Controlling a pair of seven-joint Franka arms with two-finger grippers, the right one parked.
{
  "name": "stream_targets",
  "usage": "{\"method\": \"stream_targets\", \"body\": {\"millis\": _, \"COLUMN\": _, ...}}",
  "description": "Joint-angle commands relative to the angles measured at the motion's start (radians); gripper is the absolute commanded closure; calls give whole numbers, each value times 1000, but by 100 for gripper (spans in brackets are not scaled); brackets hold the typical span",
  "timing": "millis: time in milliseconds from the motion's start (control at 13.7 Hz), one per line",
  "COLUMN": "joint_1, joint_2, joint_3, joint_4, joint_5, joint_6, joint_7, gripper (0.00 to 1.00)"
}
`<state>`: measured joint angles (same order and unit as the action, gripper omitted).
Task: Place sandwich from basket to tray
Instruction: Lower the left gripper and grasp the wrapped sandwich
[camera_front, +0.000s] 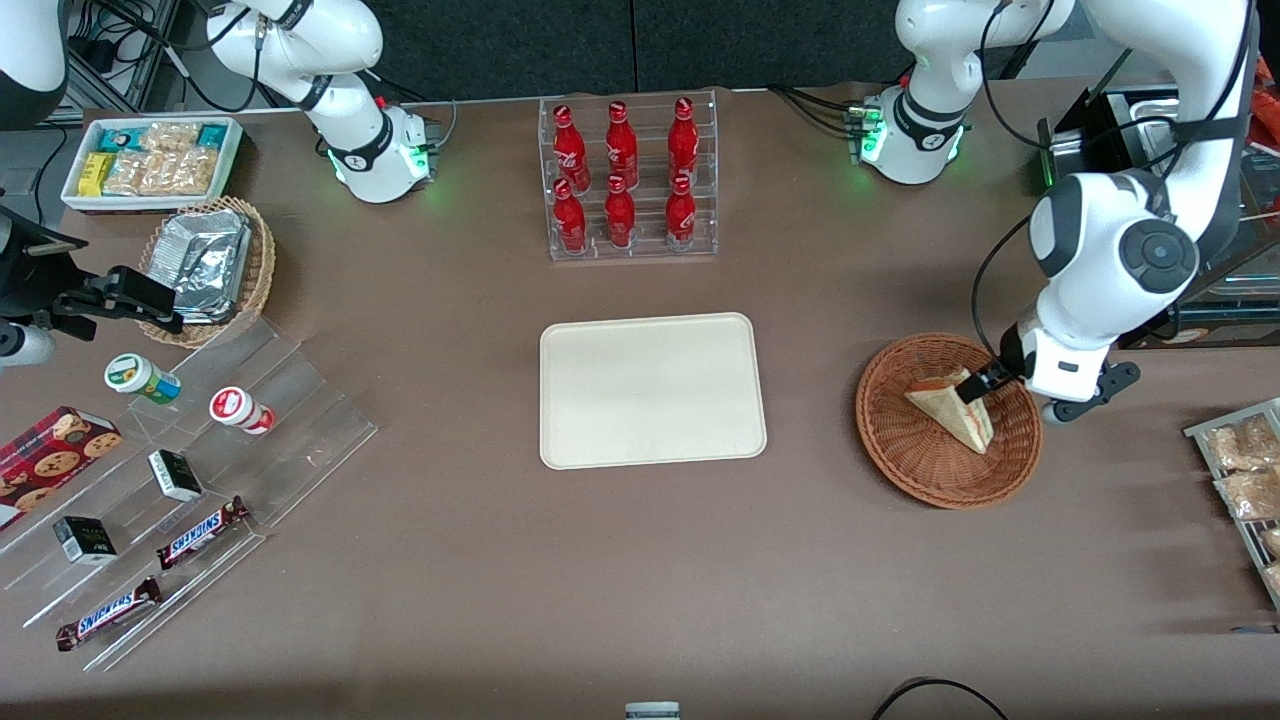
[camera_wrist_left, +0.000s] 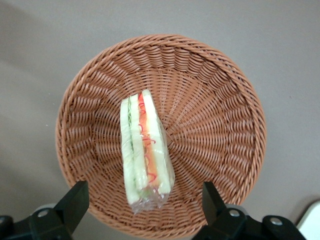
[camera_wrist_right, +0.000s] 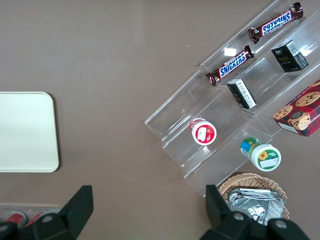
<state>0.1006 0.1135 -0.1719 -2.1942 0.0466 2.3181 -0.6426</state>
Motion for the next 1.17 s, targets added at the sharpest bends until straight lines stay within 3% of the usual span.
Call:
{"method": "stream_targets", "body": {"millis": 0, "joint_1": -2, "joint_2": 43, "joint_3": -5, "joint_4": -7, "joint_5": 55, "joint_6": 43, "joint_7": -118, "gripper": 0}}
{"method": "stream_targets", "body": {"millis": 219, "joint_1": -16, "joint_2": 83, "joint_3": -5, "joint_4": -22, "joint_5": 59, "joint_6": 92, "joint_7": -213, "gripper": 0}}
{"method": "stream_targets", "body": {"millis": 657, "joint_1": -15, "joint_2": 123, "joint_3": -5, "joint_4": -48, "joint_5": 59, "joint_6": 106, "joint_7": -224, "gripper": 0}}
{"method": "stream_targets", "body": {"millis": 730, "joint_1": -15, "joint_2": 133, "joint_3": -5, "joint_4": -50, "joint_5": 59, "joint_6": 106, "joint_7": -223, "gripper": 7}}
{"method": "stream_targets", "body": {"millis": 949, "joint_1": -10, "joint_2": 141, "joint_3": -3, "joint_4": -47, "joint_5": 58, "joint_6": 104, "joint_7": -232, "gripper": 84}}
{"method": "stream_targets", "body": {"millis": 1022, "joint_1": -9, "joint_2": 144, "joint_3": -3, "joint_4": -45, "joint_5": 59, "joint_6": 98, "joint_7": -238, "gripper": 100}}
{"method": "stream_targets", "body": {"millis": 1095, "joint_1": -9, "joint_2": 153, "joint_3": -3, "joint_4": -39, "joint_5": 59, "joint_6": 95, "joint_7": -238, "gripper": 100}}
